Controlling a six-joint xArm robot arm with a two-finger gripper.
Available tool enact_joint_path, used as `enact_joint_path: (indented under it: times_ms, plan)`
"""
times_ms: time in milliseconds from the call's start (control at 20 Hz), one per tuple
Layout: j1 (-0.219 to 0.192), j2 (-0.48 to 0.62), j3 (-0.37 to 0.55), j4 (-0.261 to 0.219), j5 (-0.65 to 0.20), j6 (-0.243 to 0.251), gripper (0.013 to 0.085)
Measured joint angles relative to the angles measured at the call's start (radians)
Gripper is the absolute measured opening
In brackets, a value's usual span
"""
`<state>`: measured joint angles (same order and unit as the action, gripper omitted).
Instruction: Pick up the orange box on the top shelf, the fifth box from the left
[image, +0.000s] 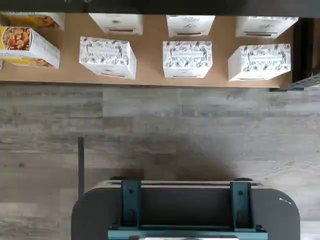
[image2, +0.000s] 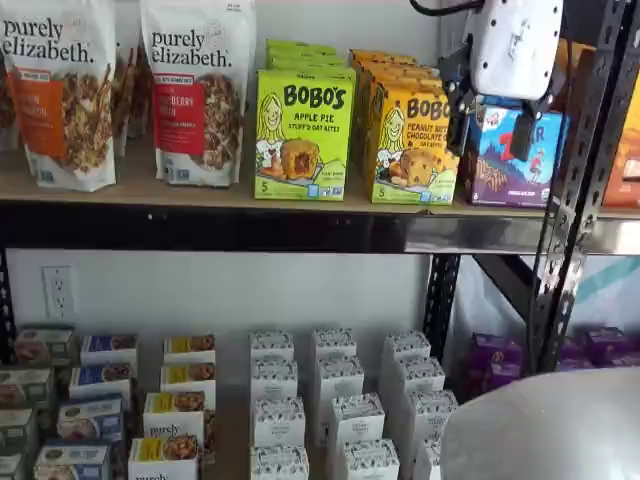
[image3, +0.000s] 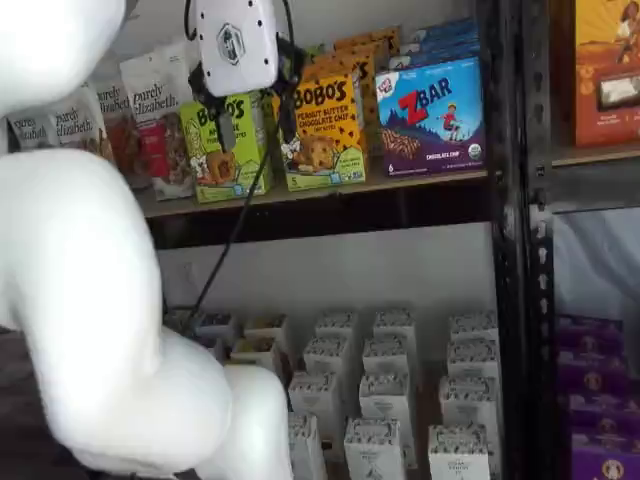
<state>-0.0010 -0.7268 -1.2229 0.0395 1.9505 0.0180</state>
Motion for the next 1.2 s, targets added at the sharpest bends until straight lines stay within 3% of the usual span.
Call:
enact_joint_path:
  times_ms: [200,400,750,1200]
  plan:
    - [-0.037,-0.020,0.020,0.048,-0.035,-0.020,0.0850]
    - [-0.041,-0.022,0.026,0.051,-0.041,-0.024,0.0850]
    - [0.003,-0.007,0.048,0.009,-0.090,0.003,0.0850]
    - [0.023,0.077,0.034,-0.031,-0.198,0.013,0.0850]
